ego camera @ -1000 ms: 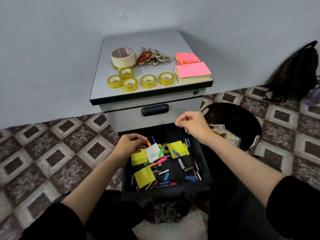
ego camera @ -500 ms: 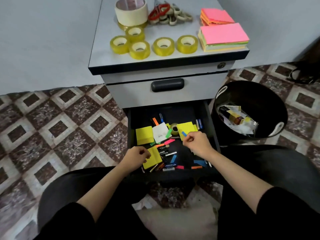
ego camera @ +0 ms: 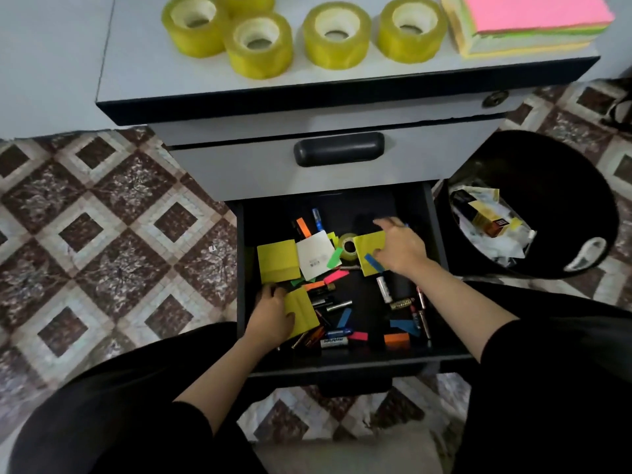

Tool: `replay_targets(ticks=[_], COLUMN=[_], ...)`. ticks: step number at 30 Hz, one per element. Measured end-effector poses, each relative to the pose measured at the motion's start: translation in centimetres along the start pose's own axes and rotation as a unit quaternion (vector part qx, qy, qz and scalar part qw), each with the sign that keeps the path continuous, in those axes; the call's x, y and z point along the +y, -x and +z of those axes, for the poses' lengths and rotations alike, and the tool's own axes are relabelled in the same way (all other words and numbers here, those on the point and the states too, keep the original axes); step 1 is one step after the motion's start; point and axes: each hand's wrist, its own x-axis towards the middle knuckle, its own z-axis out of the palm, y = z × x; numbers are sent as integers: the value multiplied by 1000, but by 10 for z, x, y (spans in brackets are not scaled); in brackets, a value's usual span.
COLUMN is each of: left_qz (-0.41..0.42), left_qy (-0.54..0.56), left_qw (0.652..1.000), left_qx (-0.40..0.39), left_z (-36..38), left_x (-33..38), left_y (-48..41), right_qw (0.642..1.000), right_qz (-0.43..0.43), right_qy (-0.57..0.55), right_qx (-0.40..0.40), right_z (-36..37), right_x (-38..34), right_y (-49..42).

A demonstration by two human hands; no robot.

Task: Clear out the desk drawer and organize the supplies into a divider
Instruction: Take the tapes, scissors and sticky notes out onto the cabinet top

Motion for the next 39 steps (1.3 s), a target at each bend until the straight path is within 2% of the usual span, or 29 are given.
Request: replay_targets(ticks=[3, 8, 18, 26, 33, 36, 39], left_qz=[8, 10, 30, 28, 38, 41, 46], left_qy=[-8, -33, -52, 10, 56, 96, 153], left_qw=[999, 999, 998, 999, 996, 990, 982], left_qx=[31, 7, 23, 33, 66, 93, 103], left_z=[7, 15, 12, -14, -39, -48, -56], left_x=[1, 0, 5, 9, 14, 15, 15], left_y=[-1, -3, 3, 14, 38, 52, 61], right_qw=[998, 995, 994, 997, 995, 991, 982], right_qz=[-9, 11, 28, 13, -8, -27, -8], right_qy=[43, 74, 29, -4, -94, -120, -180], right_qx=[-38, -68, -102, -79, 35, 53, 60], right_z=[7, 23, 39, 17, -15, -29, -41], right_x=[5, 8, 9, 2, -2, -2, -1], right_y=[-9, -2, 33, 44, 68, 80, 91])
